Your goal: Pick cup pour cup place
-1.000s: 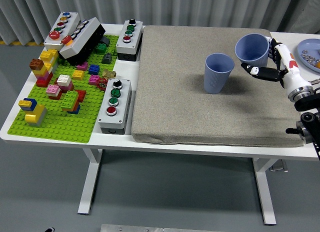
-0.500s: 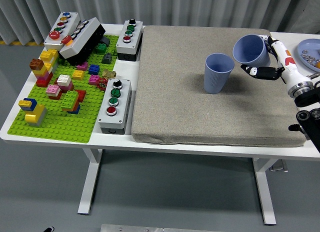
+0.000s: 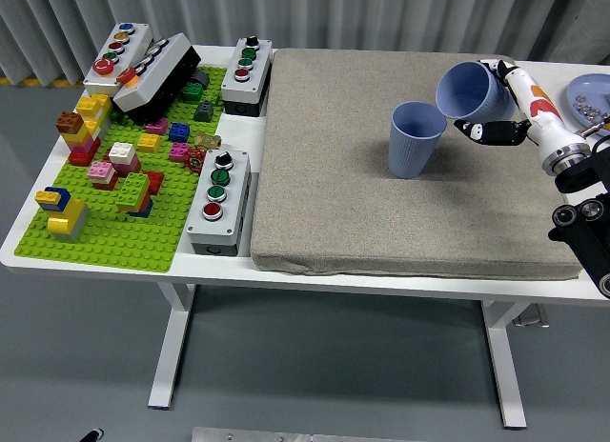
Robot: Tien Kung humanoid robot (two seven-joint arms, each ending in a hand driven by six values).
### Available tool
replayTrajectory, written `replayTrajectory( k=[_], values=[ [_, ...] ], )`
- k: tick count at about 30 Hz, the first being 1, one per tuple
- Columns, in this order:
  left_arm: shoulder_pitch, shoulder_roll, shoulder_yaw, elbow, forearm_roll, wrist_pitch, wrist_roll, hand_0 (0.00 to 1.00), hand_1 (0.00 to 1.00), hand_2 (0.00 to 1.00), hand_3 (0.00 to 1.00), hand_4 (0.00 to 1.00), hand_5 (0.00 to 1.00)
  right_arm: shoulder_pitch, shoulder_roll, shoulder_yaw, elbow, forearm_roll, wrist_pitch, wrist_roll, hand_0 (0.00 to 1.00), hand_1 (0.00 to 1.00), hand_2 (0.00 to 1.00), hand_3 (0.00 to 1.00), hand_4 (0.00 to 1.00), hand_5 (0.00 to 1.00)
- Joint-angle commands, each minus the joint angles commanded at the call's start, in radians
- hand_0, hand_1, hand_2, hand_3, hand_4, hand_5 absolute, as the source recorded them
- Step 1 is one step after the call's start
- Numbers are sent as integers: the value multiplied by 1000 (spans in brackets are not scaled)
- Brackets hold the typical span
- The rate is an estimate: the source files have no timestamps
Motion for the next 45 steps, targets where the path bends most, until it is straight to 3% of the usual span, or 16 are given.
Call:
replayTrajectory(
  k=[19,45],
  values=[
    [-1,3,3,0,-4,0,1,806,759,811,750,534,998,25,2,-68,-6,-165,-66,-48,769,613,493,558,697,104],
    [-1,7,7,0,-10,1,2,808,760,812,752,534,998,60,-25,-171,4,-209,-103,-77,777,618,493,551,695,100]
  ],
)
